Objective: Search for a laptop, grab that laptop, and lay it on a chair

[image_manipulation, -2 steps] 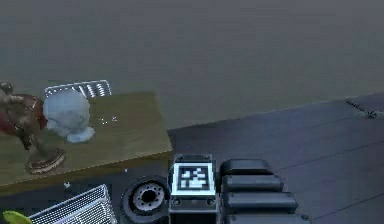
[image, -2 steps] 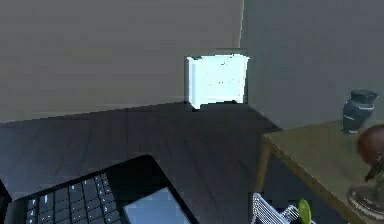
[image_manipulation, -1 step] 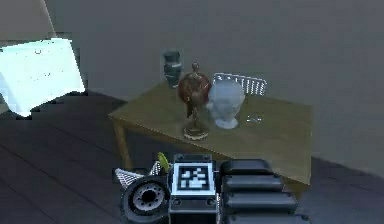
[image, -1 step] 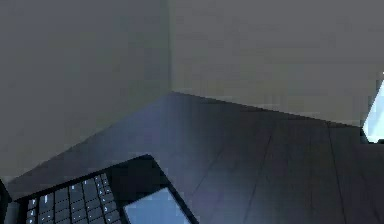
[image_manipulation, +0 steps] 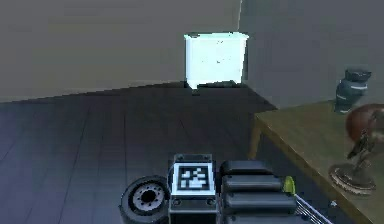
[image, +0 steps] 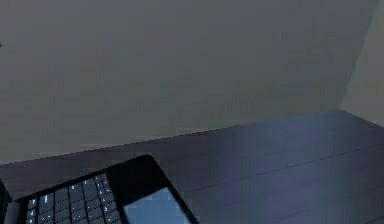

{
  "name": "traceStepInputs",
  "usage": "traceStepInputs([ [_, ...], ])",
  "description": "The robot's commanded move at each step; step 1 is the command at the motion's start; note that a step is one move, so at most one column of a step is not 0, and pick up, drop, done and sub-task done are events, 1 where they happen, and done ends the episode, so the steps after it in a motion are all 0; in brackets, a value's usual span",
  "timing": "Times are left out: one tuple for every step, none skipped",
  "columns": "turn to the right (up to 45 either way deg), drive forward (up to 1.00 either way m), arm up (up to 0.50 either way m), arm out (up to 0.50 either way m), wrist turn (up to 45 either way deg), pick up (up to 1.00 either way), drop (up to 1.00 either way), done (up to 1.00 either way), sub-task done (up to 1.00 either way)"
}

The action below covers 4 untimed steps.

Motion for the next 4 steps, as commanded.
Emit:
traceStepInputs([
  [-45.0, 0.0, 0.0, 0.0, 0.0, 0.0, 0.0, 0.0, 0.0],
  [-12.0, 0.0, 0.0, 0.0, 0.0, 0.0, 0.0, 0.0, 0.0],
  [45.0, 0.0, 0.0, 0.0, 0.0, 0.0, 0.0, 0.0, 0.0],
  [45.0, 0.0, 0.0, 0.0, 0.0, 0.0, 0.0, 0.0, 0.0],
])
